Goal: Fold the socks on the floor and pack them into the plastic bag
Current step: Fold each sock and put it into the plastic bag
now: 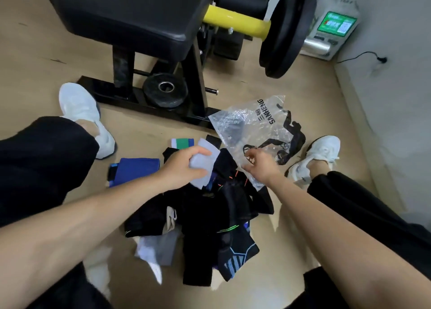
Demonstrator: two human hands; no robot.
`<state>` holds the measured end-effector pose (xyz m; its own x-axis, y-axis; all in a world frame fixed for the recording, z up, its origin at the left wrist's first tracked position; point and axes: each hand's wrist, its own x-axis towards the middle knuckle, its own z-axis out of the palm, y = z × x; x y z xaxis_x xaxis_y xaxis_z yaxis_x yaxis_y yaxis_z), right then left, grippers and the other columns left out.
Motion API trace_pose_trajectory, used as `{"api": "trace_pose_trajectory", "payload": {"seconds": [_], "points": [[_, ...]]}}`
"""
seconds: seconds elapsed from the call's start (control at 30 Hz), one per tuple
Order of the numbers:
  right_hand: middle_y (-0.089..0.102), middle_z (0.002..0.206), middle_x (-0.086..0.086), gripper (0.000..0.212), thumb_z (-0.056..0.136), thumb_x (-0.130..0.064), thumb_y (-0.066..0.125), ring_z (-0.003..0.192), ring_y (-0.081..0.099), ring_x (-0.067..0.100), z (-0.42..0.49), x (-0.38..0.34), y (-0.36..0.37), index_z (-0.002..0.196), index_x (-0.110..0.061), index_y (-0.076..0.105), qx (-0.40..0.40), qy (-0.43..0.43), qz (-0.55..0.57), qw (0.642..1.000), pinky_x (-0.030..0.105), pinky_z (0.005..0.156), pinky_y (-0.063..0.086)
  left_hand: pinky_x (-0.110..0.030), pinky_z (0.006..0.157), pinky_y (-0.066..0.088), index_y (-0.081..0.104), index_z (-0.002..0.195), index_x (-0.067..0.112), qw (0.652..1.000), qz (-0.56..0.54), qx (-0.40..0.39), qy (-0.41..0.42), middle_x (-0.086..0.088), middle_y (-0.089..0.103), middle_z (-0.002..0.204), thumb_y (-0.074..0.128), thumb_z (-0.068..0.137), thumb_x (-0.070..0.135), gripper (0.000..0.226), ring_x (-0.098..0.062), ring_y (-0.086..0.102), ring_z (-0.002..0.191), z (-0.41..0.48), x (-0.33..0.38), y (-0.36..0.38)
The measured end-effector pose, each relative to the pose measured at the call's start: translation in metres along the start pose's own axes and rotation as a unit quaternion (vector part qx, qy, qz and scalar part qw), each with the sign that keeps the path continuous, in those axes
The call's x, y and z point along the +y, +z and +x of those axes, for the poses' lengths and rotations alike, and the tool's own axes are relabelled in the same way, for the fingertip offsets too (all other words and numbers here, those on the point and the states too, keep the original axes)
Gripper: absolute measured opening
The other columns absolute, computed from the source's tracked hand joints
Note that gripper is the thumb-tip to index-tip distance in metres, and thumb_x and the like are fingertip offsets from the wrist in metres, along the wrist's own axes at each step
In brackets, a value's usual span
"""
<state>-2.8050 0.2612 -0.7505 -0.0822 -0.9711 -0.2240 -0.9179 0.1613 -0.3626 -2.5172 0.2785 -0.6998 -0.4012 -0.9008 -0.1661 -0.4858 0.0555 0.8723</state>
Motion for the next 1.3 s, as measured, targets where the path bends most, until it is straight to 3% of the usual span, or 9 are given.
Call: {"api": "trace_pose_trajectory", "payload": {"seconds": [0.17,0.27,0.37,0.5,0.67,0.83,0.93,1.1,1.3], "points": [[0.049,0.130,0.014,0.067,0.079,-0.039,0.079,0.119,0.047,0.036,0.042,0.024,0.054,0.133,-0.012,0.050,0.039,-0.032,-0.147,0.988,0.044,0.102,0.044,-0.014,0.082,0.046,0.064,0.118,0.034,0.998,-0.047,0.009,-0.032,0.017,0.064,0.107,0.080,0.082,0.012,0.045,-0.008,0.060,0.099,0.024,-0.035,0.021],[0.051,0.122,0.016,0.051,0.081,-0.026,0.075,0.112,0.050,0.037,0.054,0.030,0.066,0.122,-0.009,0.051,0.041,-0.051,-0.203,0.977,0.045,0.093,0.047,-0.024,0.086,0.051,0.065,0.116,0.036,0.998,-0.057,0.011,-0.036,0.011,0.068,0.111,0.082,0.080,0.011,0.047,-0.010,0.064,0.100,0.033,-0.045,0.030],[0.060,0.110,0.016,0.031,0.082,-0.003,0.059,0.098,0.059,0.040,0.060,0.032,0.059,0.112,-0.006,0.058,0.061,-0.049,-0.145,0.986,0.043,0.079,0.050,-0.033,0.094,0.053,0.066,0.116,0.035,0.997,-0.057,0.022,-0.039,0.007,0.069,0.114,0.083,0.079,0.011,0.047,-0.017,0.065,0.104,0.038,-0.048,0.034],[0.069,0.097,0.011,0.020,0.091,-0.013,0.063,0.085,0.065,0.032,0.059,0.027,0.024,0.111,-0.010,0.065,0.053,-0.026,-0.018,0.998,0.039,0.077,0.054,-0.042,0.094,0.052,0.065,0.114,0.039,0.996,-0.062,0.036,-0.048,-0.003,0.071,0.112,0.082,0.074,0.026,0.045,-0.027,0.065,0.103,0.038,-0.041,0.034],[0.060,0.068,0.003,0.016,0.090,-0.020,0.074,0.057,0.058,0.015,0.032,0.004,-0.033,0.088,-0.005,0.068,0.011,0.019,0.229,0.973,0.031,0.057,0.055,-0.031,0.071,0.044,0.065,0.112,0.038,0.995,-0.073,0.057,-0.034,-0.012,0.068,0.107,0.081,0.080,0.017,0.041,-0.020,0.054,0.078,0.037,-0.014,0.032],[0.062,0.067,0.001,0.010,0.096,-0.009,0.064,0.054,0.060,0.014,-0.004,-0.014,-0.072,0.088,-0.003,0.063,-0.028,0.000,0.254,0.967,0.029,0.056,0.054,-0.018,0.066,0.041,0.065,0.115,0.043,0.990,-0.110,0.086,-0.005,-0.009,0.059,0.091,0.078,0.082,0.020,0.043,-0.012,0.046,0.068,0.024,0.024,0.023],[0.065,0.074,0.009,0.014,0.095,-0.018,0.067,0.054,0.064,0.019,-0.026,-0.026,-0.086,0.089,-0.007,0.061,-0.007,-0.029,0.215,0.976,0.028,0.052,0.055,-0.046,0.085,0.055,0.063,0.113,0.053,0.984,-0.147,0.094,0.020,-0.020,0.065,0.111,0.078,0.080,0.026,0.045,-0.039,0.060,0.092,0.015,0.044,0.016],[0.069,0.085,0.008,0.027,0.093,-0.004,0.062,0.063,0.067,0.031,-0.057,-0.040,-0.090,0.113,-0.022,0.059,0.043,-0.078,0.233,0.968,0.036,0.060,0.060,-0.029,0.089,0.050,0.062,0.124,0.041,0.982,-0.155,0.052,0.096,0.026,0.063,0.123,0.076,0.087,0.016,0.046,-0.006,0.061,0.097,0.011,0.060,0.018],[0.066,0.103,0.002,0.048,0.087,0.014,0.046,0.058,0.065,0.014,-0.071,-0.038,-0.093,0.115,-0.018,0.069,0.116,-0.108,0.191,0.969,0.014,0.057,0.049,-0.034,0.109,0.040,0.058,0.136,0.027,0.998,0.031,-0.024,0.055,0.009,0.055,0.140,0.072,0.089,0.010,0.052,-0.005,0.051,0.123,0.022,0.031,0.028]]}}
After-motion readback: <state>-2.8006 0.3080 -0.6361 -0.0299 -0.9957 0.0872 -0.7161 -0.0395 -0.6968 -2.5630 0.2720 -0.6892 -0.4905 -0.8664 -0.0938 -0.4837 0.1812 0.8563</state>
